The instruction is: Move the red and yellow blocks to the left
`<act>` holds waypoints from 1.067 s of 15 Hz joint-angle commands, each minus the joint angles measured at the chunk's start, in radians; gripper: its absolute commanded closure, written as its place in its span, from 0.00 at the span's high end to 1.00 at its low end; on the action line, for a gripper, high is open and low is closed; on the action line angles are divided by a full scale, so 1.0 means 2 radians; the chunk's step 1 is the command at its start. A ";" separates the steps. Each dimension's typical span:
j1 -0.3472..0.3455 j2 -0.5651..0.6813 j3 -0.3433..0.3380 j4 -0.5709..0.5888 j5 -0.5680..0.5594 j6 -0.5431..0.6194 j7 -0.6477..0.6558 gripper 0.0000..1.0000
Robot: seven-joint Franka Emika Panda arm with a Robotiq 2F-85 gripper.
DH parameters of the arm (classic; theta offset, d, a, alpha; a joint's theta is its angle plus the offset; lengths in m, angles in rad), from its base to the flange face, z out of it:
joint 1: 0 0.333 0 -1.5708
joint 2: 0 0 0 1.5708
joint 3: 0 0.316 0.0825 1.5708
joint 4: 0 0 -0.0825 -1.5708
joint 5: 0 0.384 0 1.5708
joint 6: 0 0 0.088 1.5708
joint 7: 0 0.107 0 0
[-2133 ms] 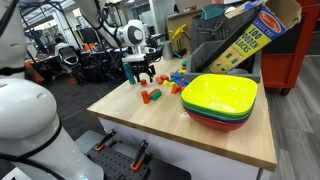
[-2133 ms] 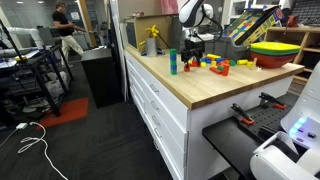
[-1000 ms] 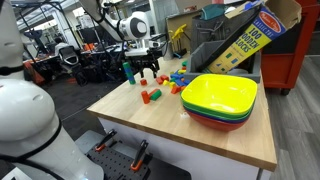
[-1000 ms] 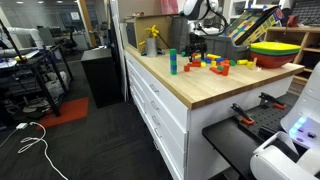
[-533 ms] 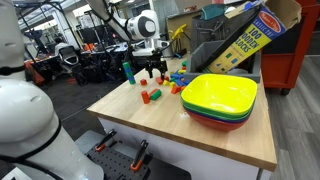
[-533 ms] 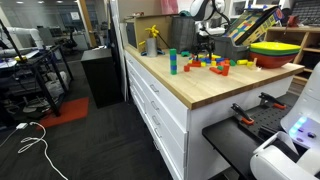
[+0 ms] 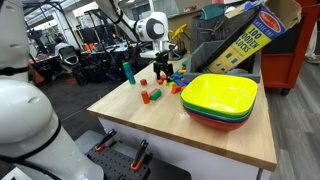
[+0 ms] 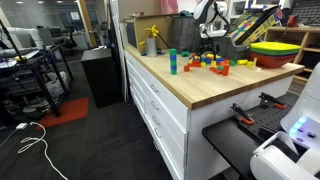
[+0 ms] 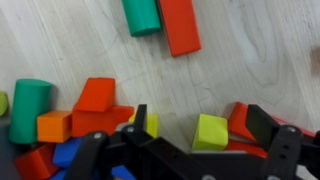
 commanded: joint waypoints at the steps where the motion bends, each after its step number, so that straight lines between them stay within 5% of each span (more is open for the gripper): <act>1: -0.003 -0.005 -0.009 0.004 0.007 -0.015 0.029 1.00; 16: -0.016 -0.009 -0.031 -0.003 0.036 -0.034 0.097 1.00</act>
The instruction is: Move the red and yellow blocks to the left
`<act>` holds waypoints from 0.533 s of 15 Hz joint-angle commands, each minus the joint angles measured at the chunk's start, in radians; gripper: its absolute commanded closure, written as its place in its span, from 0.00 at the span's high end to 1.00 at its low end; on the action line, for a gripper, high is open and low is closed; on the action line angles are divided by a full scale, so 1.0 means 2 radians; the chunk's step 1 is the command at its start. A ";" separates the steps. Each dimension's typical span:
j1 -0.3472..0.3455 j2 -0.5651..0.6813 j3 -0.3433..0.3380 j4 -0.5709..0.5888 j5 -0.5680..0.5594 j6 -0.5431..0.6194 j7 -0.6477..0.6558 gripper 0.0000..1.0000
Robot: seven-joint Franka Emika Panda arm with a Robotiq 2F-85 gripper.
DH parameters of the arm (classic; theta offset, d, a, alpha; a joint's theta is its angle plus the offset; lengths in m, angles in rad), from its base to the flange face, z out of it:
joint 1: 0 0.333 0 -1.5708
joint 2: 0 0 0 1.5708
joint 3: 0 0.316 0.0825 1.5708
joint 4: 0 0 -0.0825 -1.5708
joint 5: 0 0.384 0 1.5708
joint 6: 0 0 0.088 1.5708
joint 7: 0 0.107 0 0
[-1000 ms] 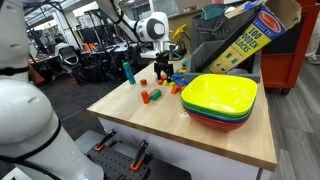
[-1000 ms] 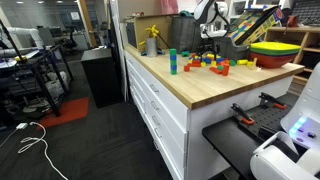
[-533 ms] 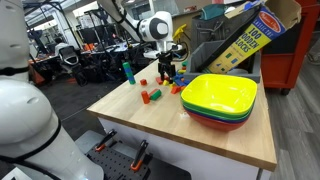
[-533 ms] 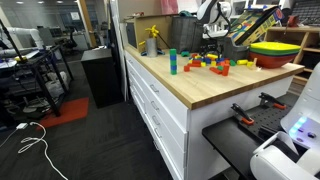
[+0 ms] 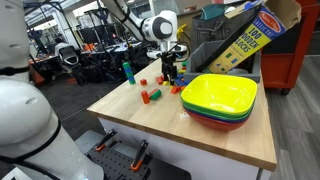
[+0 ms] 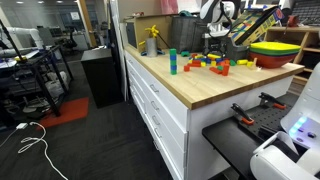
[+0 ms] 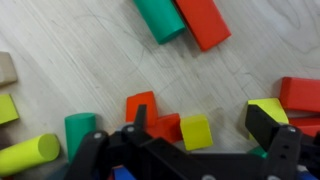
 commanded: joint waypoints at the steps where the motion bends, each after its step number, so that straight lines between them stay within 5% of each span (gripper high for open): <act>1: -0.002 -0.009 0.001 0.001 0.012 -0.018 0.004 1.00; 8: 0.005 -0.004 0.005 0.007 0.008 -0.019 0.004 1.00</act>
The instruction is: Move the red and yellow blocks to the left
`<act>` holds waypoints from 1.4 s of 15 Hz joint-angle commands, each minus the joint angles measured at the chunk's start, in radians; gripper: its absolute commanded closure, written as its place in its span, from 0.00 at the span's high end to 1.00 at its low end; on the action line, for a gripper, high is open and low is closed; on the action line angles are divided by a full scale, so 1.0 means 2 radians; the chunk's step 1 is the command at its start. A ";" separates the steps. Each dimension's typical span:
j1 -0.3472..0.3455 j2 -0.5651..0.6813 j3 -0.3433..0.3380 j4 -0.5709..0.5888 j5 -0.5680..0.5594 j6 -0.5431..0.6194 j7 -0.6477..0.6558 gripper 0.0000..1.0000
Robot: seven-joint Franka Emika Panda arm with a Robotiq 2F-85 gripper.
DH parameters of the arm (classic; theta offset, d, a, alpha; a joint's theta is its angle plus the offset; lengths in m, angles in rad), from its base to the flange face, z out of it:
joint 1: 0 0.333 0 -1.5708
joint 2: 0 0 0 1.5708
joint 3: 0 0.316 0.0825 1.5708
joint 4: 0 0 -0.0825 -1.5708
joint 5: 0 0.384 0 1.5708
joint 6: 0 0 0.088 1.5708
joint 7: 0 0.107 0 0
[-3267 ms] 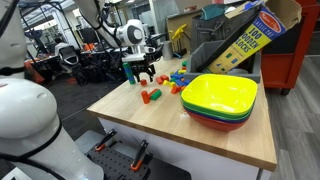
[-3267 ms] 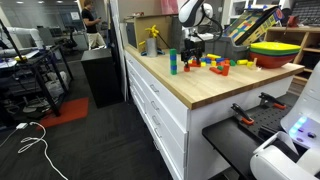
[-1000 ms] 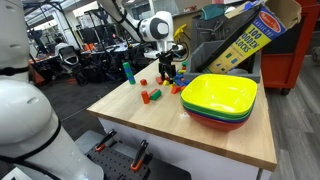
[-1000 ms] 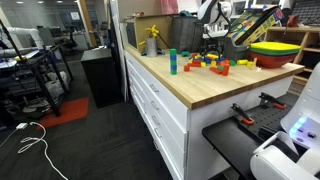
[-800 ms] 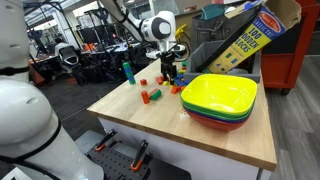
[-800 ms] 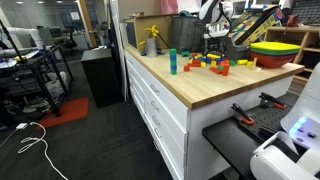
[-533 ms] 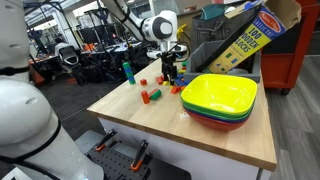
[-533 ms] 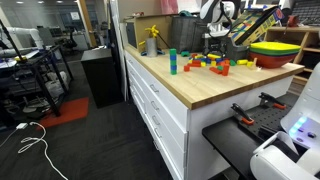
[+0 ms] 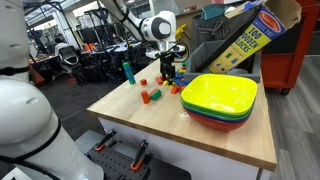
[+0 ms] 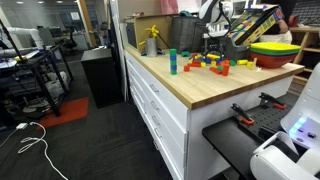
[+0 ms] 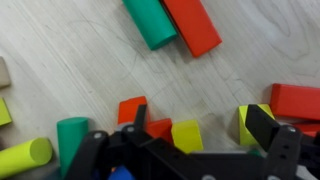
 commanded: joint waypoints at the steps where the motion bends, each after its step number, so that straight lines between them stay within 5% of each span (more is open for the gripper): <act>1: 0.001 -0.003 0.002 0.007 0.004 -0.015 0.005 1.00; 17: -0.004 0.034 -0.003 0.042 -0.005 -0.008 -0.002 1.00; 18: -0.004 0.036 -0.003 0.046 -0.006 -0.007 -0.001 0.75; 21: -0.005 0.041 -0.005 0.054 -0.008 -0.007 -0.003 0.58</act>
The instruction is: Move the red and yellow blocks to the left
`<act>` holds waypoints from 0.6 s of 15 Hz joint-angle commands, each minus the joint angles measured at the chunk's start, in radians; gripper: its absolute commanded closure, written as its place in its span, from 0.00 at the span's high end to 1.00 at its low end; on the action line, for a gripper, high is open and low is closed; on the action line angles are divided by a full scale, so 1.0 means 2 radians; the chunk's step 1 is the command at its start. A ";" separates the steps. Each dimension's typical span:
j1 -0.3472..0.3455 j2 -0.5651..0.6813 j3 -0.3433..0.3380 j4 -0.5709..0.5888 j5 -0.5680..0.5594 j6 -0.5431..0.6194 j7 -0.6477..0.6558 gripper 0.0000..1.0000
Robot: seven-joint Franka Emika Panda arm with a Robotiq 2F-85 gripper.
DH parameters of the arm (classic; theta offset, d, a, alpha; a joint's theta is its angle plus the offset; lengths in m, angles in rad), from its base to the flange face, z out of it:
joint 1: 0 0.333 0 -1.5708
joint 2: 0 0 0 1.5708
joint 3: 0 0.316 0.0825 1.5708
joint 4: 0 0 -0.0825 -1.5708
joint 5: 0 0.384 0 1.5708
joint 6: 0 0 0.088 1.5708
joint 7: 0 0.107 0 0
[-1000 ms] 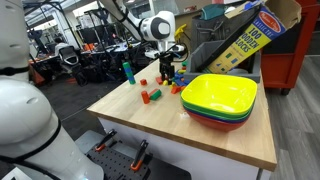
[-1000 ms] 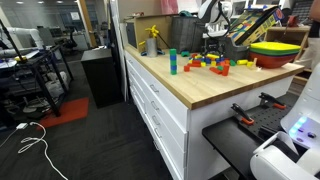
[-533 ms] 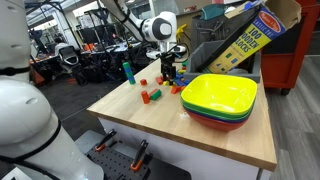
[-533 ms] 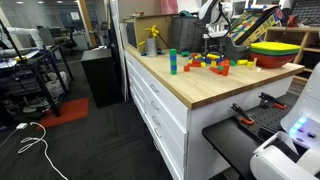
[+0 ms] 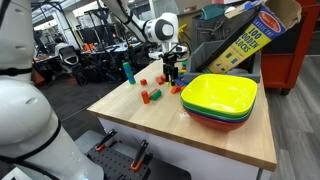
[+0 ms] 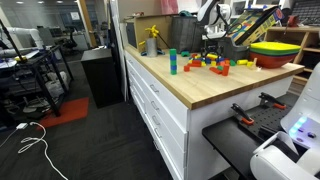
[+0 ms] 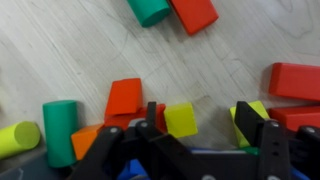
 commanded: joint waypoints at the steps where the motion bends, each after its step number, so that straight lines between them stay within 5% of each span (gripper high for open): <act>1: -0.003 0.010 -0.005 0.019 -0.004 -0.007 -0.003 0.51; 7: -0.003 0.007 -0.007 0.013 -0.002 -0.007 -0.004 0.05; 9: 0.000 -0.001 -0.009 0.007 -0.006 -0.009 0.002 0.07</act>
